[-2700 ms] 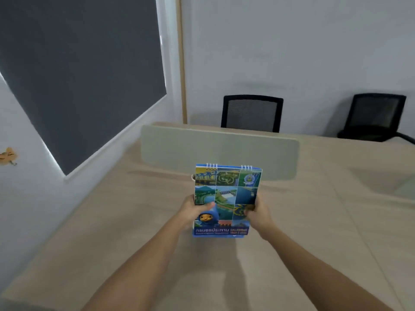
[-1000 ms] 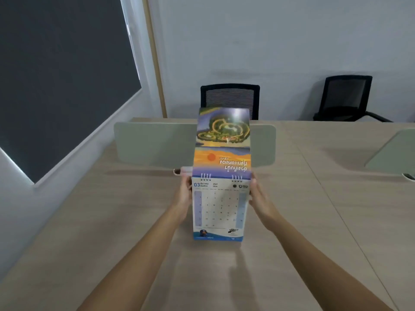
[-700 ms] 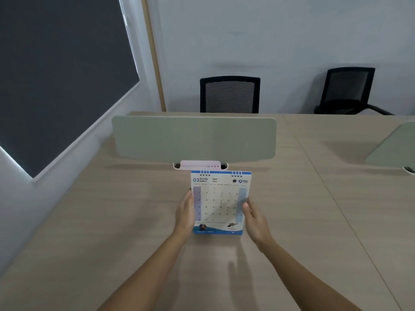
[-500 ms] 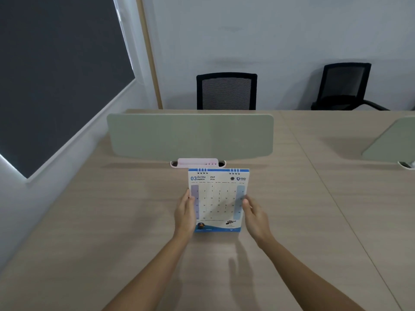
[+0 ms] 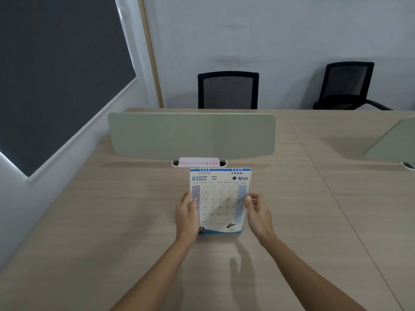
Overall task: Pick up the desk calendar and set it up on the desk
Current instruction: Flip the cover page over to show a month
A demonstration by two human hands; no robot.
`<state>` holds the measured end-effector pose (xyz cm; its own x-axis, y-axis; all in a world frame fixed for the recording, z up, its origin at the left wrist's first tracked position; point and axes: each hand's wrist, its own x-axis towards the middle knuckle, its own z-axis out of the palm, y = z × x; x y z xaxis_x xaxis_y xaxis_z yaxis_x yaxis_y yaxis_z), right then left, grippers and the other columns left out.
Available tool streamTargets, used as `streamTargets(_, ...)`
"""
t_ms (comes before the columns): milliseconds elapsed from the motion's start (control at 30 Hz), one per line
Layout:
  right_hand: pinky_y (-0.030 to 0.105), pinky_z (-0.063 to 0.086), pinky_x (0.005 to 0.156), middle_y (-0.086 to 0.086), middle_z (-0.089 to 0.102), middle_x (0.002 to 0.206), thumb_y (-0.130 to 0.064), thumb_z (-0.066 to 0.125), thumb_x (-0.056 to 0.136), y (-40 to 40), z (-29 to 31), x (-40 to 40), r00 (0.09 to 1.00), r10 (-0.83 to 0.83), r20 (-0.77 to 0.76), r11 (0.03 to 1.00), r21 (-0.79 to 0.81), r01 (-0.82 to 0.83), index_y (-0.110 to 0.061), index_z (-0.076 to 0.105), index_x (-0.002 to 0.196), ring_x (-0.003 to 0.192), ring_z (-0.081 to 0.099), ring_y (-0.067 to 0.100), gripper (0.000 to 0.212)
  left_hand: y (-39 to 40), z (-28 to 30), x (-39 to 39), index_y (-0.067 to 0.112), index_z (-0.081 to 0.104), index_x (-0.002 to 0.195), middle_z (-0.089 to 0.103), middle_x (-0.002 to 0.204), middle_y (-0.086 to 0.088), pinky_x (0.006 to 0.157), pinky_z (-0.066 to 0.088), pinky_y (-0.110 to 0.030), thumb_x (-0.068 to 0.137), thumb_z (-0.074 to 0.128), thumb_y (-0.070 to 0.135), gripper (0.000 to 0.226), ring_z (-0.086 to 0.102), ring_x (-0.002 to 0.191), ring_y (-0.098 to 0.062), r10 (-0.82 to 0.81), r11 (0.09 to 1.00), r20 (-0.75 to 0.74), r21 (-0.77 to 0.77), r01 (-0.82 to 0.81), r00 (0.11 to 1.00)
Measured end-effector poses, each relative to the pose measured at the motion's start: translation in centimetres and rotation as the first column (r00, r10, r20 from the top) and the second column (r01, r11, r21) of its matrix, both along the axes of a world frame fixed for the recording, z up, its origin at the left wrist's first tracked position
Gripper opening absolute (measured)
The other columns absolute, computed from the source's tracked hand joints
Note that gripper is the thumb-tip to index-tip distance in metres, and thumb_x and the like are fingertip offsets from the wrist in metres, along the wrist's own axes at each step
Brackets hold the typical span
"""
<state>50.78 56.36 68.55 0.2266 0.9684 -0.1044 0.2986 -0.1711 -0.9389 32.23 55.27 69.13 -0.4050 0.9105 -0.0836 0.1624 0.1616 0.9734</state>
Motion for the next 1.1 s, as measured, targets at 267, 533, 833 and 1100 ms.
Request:
streamTargets(267,0.029,0.044,0.059,-0.003,0.062,0.073,-0.058,0.033,0.092,0.6,4.1,2.0,0.994,-0.003,-0.111,0.999,-0.046,-0.002,-0.018,0.063,0.074,0.069,0.056,0.017,0.053,1.5,4.7,-0.9,0.009,0.054,0.104,0.069,0.11,-0.014,0.082,0.054,-0.04,0.09,0.049,0.034,0.029,0.066,0.091,-0.028,-0.114,0.963,0.2,-0.219,0.158,0.973)
streamTargets(533,0.048,0.027,0.115,-0.002,0.038,0.15,-0.072,0.015,0.083,4.6,7.5,2.3,0.917,0.222,-0.331,0.973,0.022,-0.228,-0.035,0.049,0.135,0.139,0.032,0.024,0.072,6.2,9.1,-4.4,0.011,0.064,0.094,0.068,0.092,-0.005,0.075,0.046,-0.032,0.098,0.025,0.047,0.053,0.063,0.084,-0.016,-0.067,0.981,0.681,-0.087,0.172,0.729)
streamTargets(833,0.035,0.043,0.093,-0.003,0.056,0.13,-0.031,0.048,0.095,3.2,2.5,1.4,0.968,0.157,-0.196,0.982,-0.075,-0.174,-0.027,0.042,0.132,0.122,0.053,0.019,0.038,5.0,3.5,-2.5,0.015,0.062,0.103,0.067,0.088,0.009,0.042,0.045,-0.006,0.091,0.045,-0.001,0.026,0.061,0.074,0.0,-0.254,0.933,0.143,-0.223,0.281,0.957)
streamTargets(1100,0.041,0.05,0.093,0.008,0.06,0.128,-0.004,0.052,0.092,7.4,1.5,5.2,0.983,0.151,0.107,0.962,-0.243,-0.121,-0.012,0.054,0.125,0.117,0.055,0.028,0.035,11.7,1.0,-0.9,0.009,0.053,0.132,0.061,0.135,-0.006,0.104,0.045,-0.037,0.097,0.043,0.006,0.036,0.056,0.125,-0.022,-0.681,0.697,0.033,-0.277,0.662,0.731)
